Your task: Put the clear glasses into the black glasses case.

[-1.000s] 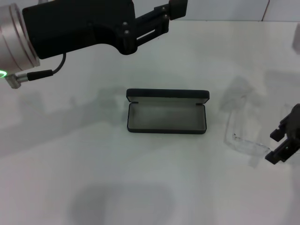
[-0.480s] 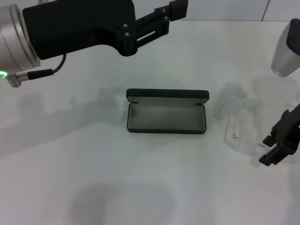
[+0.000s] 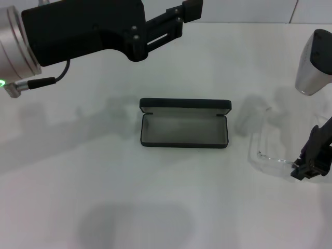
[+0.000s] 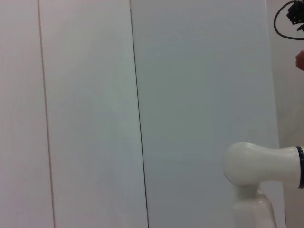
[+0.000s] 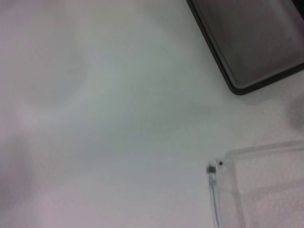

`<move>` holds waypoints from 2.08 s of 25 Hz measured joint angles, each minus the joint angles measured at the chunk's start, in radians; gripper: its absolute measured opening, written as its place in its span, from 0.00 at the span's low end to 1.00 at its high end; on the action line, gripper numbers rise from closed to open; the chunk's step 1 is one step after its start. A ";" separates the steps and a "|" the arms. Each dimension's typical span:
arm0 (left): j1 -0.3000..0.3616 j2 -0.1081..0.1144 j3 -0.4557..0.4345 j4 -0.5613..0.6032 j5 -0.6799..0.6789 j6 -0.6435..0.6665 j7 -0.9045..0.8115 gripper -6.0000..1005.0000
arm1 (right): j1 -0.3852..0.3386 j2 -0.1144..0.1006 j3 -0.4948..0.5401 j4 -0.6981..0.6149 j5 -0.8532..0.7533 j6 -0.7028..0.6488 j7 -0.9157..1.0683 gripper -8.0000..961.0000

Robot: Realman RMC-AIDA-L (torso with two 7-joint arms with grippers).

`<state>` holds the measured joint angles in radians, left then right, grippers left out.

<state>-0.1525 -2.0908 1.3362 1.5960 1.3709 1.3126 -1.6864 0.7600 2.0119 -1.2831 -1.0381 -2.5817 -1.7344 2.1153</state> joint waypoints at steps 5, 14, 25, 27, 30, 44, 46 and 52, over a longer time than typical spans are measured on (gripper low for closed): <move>-0.001 0.000 -0.001 -0.005 -0.001 0.000 0.000 0.34 | -0.002 0.001 -0.001 -0.003 0.002 0.013 -0.001 0.16; 0.008 0.000 -0.001 -0.005 -0.021 0.002 0.001 0.32 | -0.056 -0.006 0.129 -0.162 0.006 -0.074 0.022 0.15; -0.006 0.002 -0.045 -0.006 -0.073 0.054 -0.019 0.30 | -0.262 0.008 0.547 -0.509 0.612 -0.289 -0.319 0.12; -0.017 0.002 -0.053 -0.012 -0.100 0.070 -0.020 0.30 | -0.289 0.012 0.544 -0.474 0.749 -0.299 -0.398 0.12; -0.036 0.001 -0.054 -0.029 -0.139 0.087 -0.016 0.29 | -0.300 0.013 0.503 -0.390 0.857 -0.293 -0.482 0.12; -0.123 0.005 -0.055 -0.124 -0.149 0.167 -0.014 0.23 | -0.196 0.010 0.197 -0.184 0.909 -0.095 -0.670 0.12; -0.137 0.006 -0.055 -0.143 -0.147 0.170 -0.013 0.20 | -0.189 0.010 0.195 -0.182 0.911 -0.094 -0.672 0.12; -0.150 0.008 -0.055 -0.183 -0.131 0.174 -0.012 0.13 | -0.182 0.007 0.198 -0.184 0.985 -0.098 -0.706 0.12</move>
<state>-0.3021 -2.0831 1.2808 1.4132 1.2398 1.4862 -1.6989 0.5784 2.0190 -1.0853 -1.2221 -1.5968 -1.8322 1.4093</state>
